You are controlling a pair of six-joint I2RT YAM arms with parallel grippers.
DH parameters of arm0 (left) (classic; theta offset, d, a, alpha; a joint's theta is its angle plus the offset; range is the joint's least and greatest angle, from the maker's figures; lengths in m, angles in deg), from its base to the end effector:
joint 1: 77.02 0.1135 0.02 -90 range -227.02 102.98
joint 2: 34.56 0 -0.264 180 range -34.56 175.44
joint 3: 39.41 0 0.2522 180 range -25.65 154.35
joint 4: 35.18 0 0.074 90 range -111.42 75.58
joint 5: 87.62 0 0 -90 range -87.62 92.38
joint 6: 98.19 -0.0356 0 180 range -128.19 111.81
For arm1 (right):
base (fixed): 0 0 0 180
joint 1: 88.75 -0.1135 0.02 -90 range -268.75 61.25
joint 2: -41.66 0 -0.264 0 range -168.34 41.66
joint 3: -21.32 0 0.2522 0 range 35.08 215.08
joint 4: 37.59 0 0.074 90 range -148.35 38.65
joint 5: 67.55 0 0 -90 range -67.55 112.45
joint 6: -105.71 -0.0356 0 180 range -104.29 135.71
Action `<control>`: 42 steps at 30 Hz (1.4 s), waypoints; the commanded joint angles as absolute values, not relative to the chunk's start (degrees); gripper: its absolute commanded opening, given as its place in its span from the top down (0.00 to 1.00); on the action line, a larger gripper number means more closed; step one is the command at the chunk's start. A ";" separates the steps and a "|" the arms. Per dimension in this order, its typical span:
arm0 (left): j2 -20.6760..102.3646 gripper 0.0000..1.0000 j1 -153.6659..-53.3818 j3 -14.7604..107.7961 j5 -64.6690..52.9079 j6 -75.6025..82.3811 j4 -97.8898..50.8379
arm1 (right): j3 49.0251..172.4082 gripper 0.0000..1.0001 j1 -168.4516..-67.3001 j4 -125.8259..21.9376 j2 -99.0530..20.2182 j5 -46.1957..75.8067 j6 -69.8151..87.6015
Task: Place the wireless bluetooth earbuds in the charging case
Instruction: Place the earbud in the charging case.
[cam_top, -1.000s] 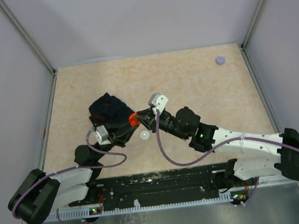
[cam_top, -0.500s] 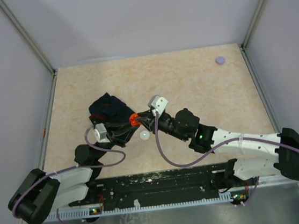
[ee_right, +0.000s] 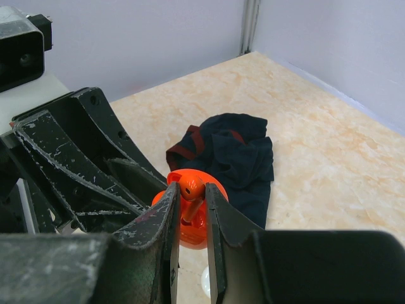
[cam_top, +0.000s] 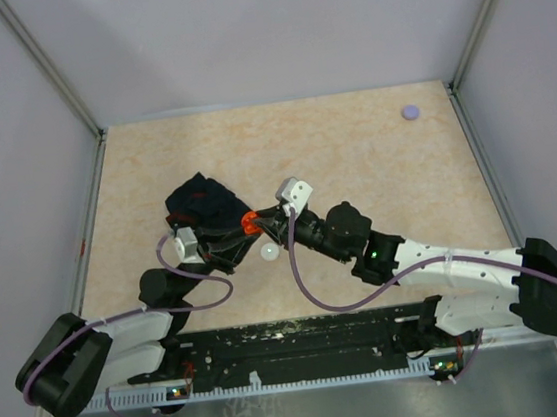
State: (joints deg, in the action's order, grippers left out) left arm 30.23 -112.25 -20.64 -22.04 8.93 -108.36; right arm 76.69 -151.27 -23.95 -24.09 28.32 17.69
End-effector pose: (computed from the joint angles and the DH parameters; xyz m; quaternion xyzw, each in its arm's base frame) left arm 0.1364 -0.1143 0.2195 0.2584 0.4748 -0.4669 0.6999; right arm 0.1273 0.2369 0.3150 -0.3345 0.5999 0.3356 0.6447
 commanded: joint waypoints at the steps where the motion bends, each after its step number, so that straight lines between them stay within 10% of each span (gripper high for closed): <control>1: 30.13 1.00 -112.06 -19.29 -20.88 10.53 -119.60 | 76.39 0.89 -151.94 -22.24 -23.86 27.14 18.26; 42: 26.45 1.00 -111.92 -20.68 -20.99 6.98 -116.06 | 77.51 0.71 -151.95 -26.83 -22.17 22.43 18.51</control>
State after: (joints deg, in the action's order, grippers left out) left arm 27.79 -112.22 -20.66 -20.91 8.17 -108.36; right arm 75.57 -151.27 -25.35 -22.87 24.03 18.19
